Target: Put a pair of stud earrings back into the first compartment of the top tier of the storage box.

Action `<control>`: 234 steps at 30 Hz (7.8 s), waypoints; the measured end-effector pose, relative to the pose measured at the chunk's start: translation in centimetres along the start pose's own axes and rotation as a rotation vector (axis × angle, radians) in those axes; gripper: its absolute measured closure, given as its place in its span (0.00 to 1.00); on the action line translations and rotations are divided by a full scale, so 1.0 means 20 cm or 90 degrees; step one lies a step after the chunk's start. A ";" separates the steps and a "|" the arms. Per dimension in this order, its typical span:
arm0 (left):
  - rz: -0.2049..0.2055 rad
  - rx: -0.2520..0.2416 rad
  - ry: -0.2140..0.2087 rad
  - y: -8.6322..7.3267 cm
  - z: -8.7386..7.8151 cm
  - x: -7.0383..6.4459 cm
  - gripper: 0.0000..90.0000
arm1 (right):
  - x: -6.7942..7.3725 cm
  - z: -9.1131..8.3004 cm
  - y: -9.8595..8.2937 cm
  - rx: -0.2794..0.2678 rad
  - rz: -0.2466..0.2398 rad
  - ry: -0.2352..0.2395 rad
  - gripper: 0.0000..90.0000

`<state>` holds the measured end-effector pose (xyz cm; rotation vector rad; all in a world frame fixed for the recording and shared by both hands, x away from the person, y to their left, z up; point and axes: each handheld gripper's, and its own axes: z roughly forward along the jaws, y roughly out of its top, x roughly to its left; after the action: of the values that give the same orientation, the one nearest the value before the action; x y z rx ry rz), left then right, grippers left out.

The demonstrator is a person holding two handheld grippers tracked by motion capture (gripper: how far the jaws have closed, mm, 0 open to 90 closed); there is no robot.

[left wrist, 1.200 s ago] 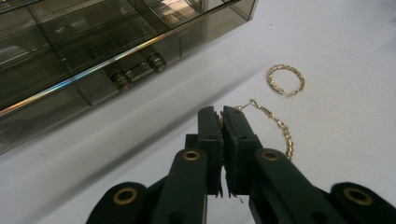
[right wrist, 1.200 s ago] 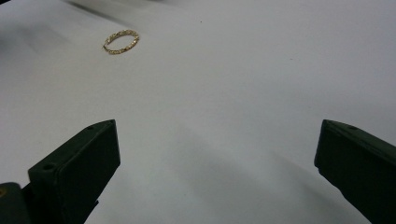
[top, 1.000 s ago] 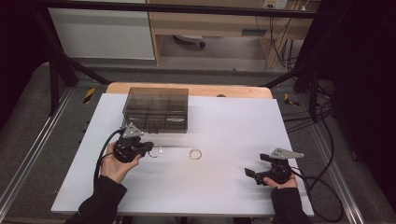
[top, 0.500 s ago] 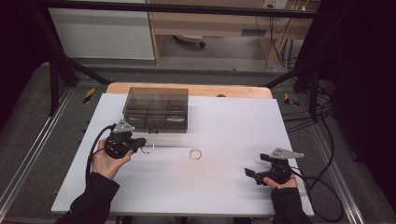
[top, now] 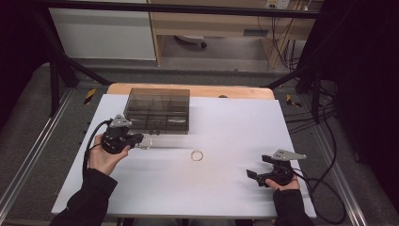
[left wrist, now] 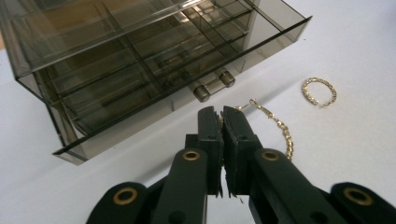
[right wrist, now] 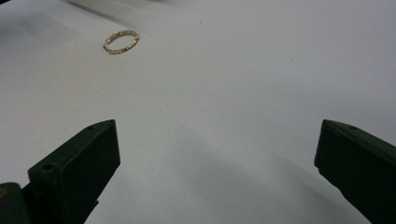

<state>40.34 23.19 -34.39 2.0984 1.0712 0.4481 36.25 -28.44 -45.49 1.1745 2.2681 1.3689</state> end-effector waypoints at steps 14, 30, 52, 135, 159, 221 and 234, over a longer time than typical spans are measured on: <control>-0.018 0.003 0.023 0.05 -0.01 0.09 0.96 | 0.00 0.00 0.00 0.000 0.000 0.001 0.01; -0.038 0.004 0.045 0.10 0.00 0.17 0.96 | 0.00 0.00 0.00 0.000 -0.001 0.000 0.01; -0.057 0.011 0.076 0.14 0.07 0.26 0.96 | 0.00 0.00 0.00 0.002 -0.002 0.000 0.01; -0.043 -0.030 0.056 0.05 0.03 0.26 0.49 | 0.00 0.00 0.00 0.003 -0.002 -0.001 0.01; 0.014 -0.023 -0.005 -0.09 0.06 0.05 0.20 | 0.00 0.00 0.00 0.005 -0.001 -0.002 0.01; 0.068 0.023 -0.106 -0.02 0.53 -0.49 0.22 | 0.00 0.00 0.00 0.006 -0.002 0.000 0.01; 0.045 0.023 -0.108 0.00 0.63 -0.52 0.41 | 0.00 0.00 0.00 0.005 -0.002 0.001 0.01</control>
<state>41.61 9.23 -42.60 2.1692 0.9156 0.2795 36.24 -28.44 -45.51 1.1726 2.2768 1.3610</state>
